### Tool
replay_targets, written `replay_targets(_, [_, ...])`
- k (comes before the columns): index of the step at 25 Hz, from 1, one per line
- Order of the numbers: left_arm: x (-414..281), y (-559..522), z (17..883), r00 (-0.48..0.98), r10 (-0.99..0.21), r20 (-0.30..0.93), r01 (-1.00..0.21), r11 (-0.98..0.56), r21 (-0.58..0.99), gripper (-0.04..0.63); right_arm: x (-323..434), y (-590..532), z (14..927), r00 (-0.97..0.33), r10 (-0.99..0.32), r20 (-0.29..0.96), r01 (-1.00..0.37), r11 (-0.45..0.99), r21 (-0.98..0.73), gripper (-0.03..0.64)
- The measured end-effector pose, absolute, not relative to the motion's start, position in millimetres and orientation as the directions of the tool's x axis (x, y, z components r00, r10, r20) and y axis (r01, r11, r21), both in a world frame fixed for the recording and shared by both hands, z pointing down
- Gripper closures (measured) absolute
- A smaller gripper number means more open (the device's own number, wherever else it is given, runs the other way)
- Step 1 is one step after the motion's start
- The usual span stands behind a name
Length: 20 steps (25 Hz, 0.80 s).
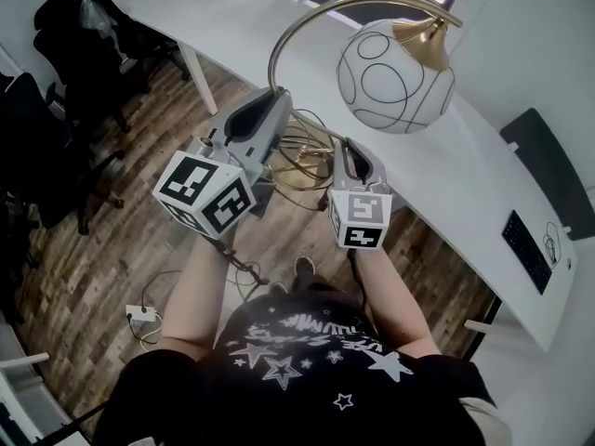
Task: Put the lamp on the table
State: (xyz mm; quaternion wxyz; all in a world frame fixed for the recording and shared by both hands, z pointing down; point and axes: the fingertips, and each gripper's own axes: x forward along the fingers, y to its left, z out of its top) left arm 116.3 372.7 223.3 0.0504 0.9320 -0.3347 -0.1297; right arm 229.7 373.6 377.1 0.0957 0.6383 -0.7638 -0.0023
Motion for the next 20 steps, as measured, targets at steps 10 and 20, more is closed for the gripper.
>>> replay_targets(10, [88.2, 380.8, 223.9, 0.729, -0.65, -0.216, -0.623, -0.76, 0.185, 0.563, 205.6, 376.2, 373.6, -0.164, -0.98, 0.114, -0.97, 0.181, 0.161, 0.581])
replay_targets(20, [72.6, 341.0, 237.6, 0.682, -0.705, -0.196, -0.676, -0.709, 0.199, 0.563, 186.1, 334.8, 387.4, -0.244, -0.96, 0.136, -0.954, 0.263, 0.145, 0.581])
